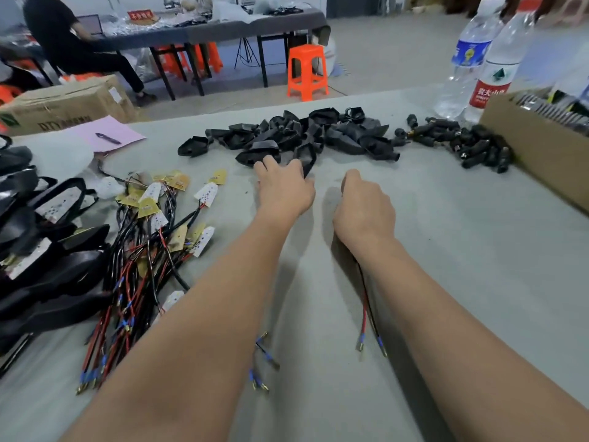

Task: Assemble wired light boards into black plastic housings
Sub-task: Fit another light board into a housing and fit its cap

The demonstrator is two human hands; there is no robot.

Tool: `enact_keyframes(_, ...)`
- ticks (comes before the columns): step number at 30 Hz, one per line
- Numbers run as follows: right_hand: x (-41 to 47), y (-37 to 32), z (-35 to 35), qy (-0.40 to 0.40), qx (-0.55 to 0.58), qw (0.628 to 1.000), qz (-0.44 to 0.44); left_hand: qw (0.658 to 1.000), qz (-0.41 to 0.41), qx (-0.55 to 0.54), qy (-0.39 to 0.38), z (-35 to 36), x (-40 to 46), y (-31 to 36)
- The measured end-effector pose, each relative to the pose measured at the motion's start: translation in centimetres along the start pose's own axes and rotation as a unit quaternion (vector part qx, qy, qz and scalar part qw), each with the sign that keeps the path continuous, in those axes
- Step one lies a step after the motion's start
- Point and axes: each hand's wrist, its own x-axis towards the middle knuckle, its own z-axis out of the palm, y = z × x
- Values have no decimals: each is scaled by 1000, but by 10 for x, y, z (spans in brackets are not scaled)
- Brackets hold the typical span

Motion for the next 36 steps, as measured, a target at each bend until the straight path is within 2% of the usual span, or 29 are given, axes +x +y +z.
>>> enact_keyframes(4,3,-1,4,-10,29,999,31,997,50,13,65,1,-3,6)
enact_keyframes(9,1,3,-9,-99,-54,992,49,994,20,-80,71,-10,-21,10)
enact_keyframes(12,-4,4,-16,-136,-65,987,49,992,3,-118,41,-16,-34,9)
enact_keyframes(14,-5,8,-21,-140,-32,988,48,989,-23,-149,1,-22,-46,8)
enact_keyframes(17,-6,19,-25,-142,115,979,88,984,-44,-147,-91,-35,-67,6)
enact_keyframes(20,-16,26,-26,-159,311,921,174,969,-83,-186,-139,-48,-86,4)
enact_keyframes(22,-26,28,-27,-148,405,877,213,969,-95,-190,-127,-53,-98,5)
enact_keyframes(24,-32,30,-29,-134,488,831,233,953,-118,-256,-110,-52,-111,5)
enact_keyframes(28,-42,34,-37,-190,623,736,184,902,-139,-402,-75,-42,-136,-2)
enact_keyframes(31,-55,36,-34,-253,682,671,146,887,-132,-440,-45,-37,-148,-10)
enact_keyframes(33,-59,36,-32,-241,726,626,152,883,-128,-452,-20,-35,-148,-13)
enact_keyframes(36,-55,35,-31,-166,780,575,181,883,-116,-455,-8,-35,-140,-17)
